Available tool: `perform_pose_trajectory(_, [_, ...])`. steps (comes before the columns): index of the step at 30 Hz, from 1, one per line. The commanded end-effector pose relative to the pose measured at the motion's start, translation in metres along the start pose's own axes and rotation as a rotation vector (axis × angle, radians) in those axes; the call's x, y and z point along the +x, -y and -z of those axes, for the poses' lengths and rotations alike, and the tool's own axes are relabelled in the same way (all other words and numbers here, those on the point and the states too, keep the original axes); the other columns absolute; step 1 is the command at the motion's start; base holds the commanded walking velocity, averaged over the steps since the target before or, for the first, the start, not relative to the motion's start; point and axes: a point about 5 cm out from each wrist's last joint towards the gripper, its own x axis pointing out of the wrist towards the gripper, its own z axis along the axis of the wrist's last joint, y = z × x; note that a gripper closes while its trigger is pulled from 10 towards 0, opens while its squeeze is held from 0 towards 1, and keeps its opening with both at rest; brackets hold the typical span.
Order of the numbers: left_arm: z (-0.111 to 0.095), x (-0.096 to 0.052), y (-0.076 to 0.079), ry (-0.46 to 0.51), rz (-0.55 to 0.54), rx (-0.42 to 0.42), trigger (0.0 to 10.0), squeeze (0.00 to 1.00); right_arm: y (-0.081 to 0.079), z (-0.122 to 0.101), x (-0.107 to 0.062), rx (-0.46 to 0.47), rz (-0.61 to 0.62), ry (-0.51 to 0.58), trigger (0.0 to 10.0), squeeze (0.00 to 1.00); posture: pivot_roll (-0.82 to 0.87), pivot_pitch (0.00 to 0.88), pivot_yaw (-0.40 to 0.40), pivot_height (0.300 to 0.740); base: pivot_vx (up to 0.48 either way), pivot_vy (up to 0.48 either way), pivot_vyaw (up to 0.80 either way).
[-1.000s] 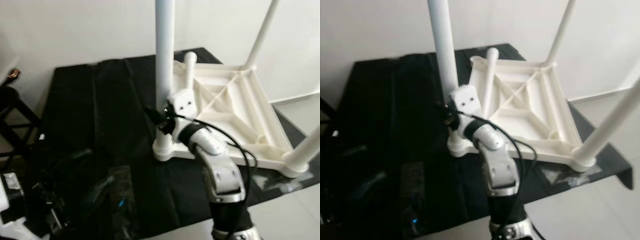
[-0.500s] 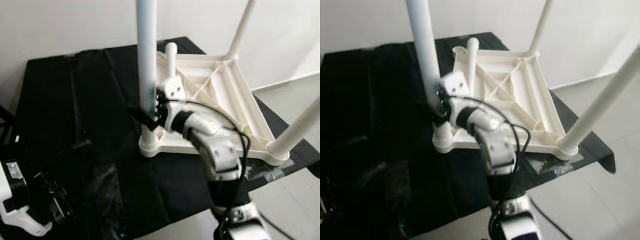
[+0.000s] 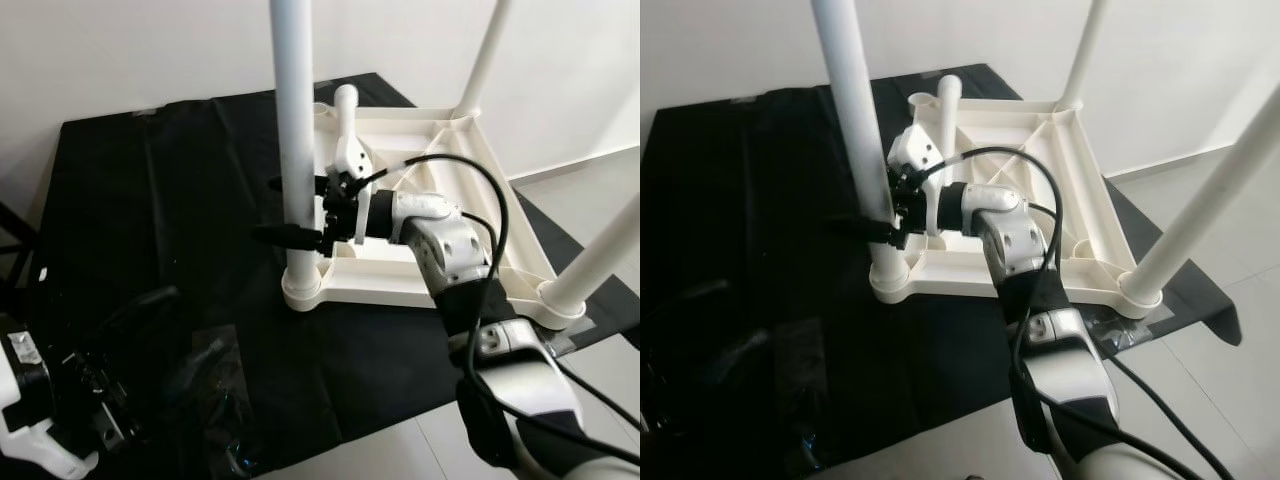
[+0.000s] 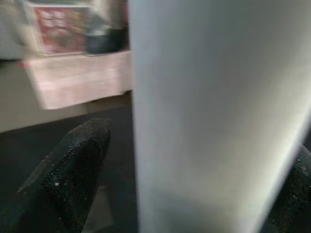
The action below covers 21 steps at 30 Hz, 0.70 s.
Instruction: Building children table
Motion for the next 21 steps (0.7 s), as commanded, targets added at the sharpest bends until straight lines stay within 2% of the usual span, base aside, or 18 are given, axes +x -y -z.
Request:
perform_pose_trajectory(1, [-0.002, -0.001, 0.002, -0.012, 0.007, -0.004, 10.0, 0.0, 0.002, -0.001, 0.0, 0.014, -0.055, 0.019, 10.0, 0.0, 0.12, 0.171, -0.029, 0.74, 0.0, 0.0, 0.0])
perform_pose_trajectory(2, [-0.002, -0.001, 0.002, -0.012, 0.007, -0.004, 10.0, 0.0, 0.002, -0.001, 0.0, 0.014, -0.055, 0.019, 10.0, 0.0, 0.12, 0.171, -0.029, 0.74, 0.0, 0.0, 0.0])
perform_pose_trajectory(3, [-0.003, -0.002, 0.004, -0.016, 0.007, -0.005, 10.0, 0.0, 0.002, 0.0, 0.001, 0.031, -0.091, 0.022, 1.2, 0.0, 0.12, 0.176, -0.03, 0.74, 0.0, 0.0, 0.0])
perform_pose_trajectory(5, [-0.003, -0.003, 0.004, -0.018, 0.006, -0.006, 10.0, 0.0, 0.001, 0.0, 0.002, 0.045, -0.111, 0.024, 1.2, 0.0, 0.12, 0.177, -0.031, 0.74, 0.0, 0.0, 0.0])
perform_pose_trajectory(6, [-0.003, -0.003, 0.005, -0.021, 0.006, -0.007, 10.0, 0.0, 0.001, 0.001, 0.003, 0.046, -0.143, 0.025, 0.0, 0.0, 0.12, 0.178, -0.031, 0.74, 0.0, 0.0, 0.0])
perform_pose_trajectory(9, [-0.003, -0.004, 0.005, -0.023, 0.004, -0.009, 10.0, 0.0, 0.001, 0.0, 0.004, 0.056, -0.178, 0.041, 0.0, 0.0, 0.12, 0.178, -0.031, 0.74, 0.0, 0.0, 0.0])
perform_pose_trajectory(16, [-0.002, -0.004, 0.004, -0.025, 0.005, -0.008, 10.0, 0.0, 0.004, 0.001, 0.0, 0.04, -0.177, 0.045, 0.0, 0.0, 0.11, 0.167, -0.03, 0.74, 0.0, 0.0, 0.0])
perform_pose_trajectory(19, [0.0, -0.002, 0.003, -0.018, 0.006, -0.006, 10.0, 0.0, 0.012, 0.009, -0.007, -0.039, 0.042, 0.011, 0.0, 0.0, 0.09, 0.163, -0.035, 0.74, 0.0, 0.0, 0.0])
perform_pose_trajectory(20, [0.0, -0.002, 0.003, -0.018, 0.006, -0.006, 10.0, 0.0, 0.012, 0.009, -0.007, -0.039, 0.042, 0.011, 0.0, 0.0, 0.09, 0.163, -0.035, 0.74, 0.0, 0.0, 0.0])
perform_pose_trajectory(21, [0.0, -0.002, 0.003, -0.016, 0.006, -0.007, 10.0, 0.0, 0.013, 0.012, -0.009, -0.041, 0.146, 0.013, 0.0, 0.0, 0.08, 0.162, -0.042, 0.74, 0.0, 0.0, 0.0])
